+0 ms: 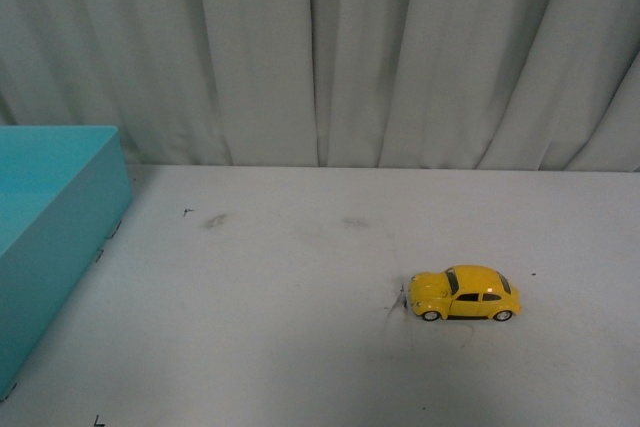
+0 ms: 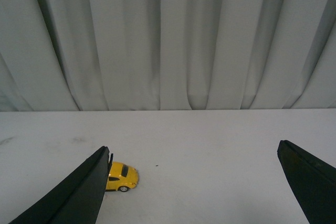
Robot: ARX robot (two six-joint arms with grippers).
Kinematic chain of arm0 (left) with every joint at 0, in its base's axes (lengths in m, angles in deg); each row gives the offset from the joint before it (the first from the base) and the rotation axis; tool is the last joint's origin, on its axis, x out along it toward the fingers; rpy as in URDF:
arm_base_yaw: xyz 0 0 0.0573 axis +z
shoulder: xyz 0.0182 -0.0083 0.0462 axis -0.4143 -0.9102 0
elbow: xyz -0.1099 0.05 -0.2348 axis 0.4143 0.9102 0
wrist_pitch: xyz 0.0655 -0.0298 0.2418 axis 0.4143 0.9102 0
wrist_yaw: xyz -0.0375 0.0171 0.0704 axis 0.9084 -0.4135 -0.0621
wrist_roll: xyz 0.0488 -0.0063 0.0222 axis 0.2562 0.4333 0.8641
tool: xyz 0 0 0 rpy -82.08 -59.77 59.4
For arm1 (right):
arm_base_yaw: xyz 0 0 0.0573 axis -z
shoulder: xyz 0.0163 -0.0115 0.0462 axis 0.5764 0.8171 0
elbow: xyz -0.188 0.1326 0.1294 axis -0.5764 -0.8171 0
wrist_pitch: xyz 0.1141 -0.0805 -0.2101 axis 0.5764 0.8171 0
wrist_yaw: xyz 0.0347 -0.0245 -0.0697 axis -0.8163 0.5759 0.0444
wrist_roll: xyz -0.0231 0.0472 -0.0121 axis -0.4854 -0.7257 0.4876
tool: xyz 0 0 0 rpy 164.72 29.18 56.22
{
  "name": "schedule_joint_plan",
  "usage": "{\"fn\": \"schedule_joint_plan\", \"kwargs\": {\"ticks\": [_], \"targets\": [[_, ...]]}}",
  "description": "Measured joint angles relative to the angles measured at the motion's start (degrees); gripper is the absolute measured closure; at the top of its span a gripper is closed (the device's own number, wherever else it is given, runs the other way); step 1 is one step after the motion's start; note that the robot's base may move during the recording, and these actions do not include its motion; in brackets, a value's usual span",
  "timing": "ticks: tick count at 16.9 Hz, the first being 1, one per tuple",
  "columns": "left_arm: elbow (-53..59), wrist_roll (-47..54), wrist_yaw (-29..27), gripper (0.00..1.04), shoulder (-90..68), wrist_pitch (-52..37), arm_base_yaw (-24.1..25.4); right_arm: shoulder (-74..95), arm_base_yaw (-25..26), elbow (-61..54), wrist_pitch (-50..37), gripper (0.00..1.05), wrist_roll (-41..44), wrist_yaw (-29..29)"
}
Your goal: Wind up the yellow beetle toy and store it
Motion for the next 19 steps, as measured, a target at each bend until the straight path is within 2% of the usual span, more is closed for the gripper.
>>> {"fn": "schedule_joint_plan", "kwargs": {"ticks": [12,13,14,16,17,19], "targets": [[0.0,0.0,0.0,0.07,0.0,0.0,0.0,0.2,0.4,0.1,1.0,0.07,-0.7,-1.0],[0.0,0.0,0.0,0.07,0.0,0.0,0.0,3.1,3.5,2.1,6.8,0.07,-3.8,-8.6],[0.0,0.0,0.0,0.07,0.0,0.0,0.0,9.2,6.5,2.7,4.4,0.07,-7.7,-14.6],[0.0,0.0,0.0,0.07,0.0,0.0,0.0,21.9,11.0,3.2,-8.3,0.07,-11.8,-23.0],[0.0,0.0,0.0,0.07,0.0,0.0,0.0,46.8,15.7,9.6,-32.0,0.07,-12.7,-23.9],[0.0,0.0,0.0,0.07,0.0,0.0,0.0,69.7,14.9,20.9,-49.0,0.07,-12.6,-21.7]]}}
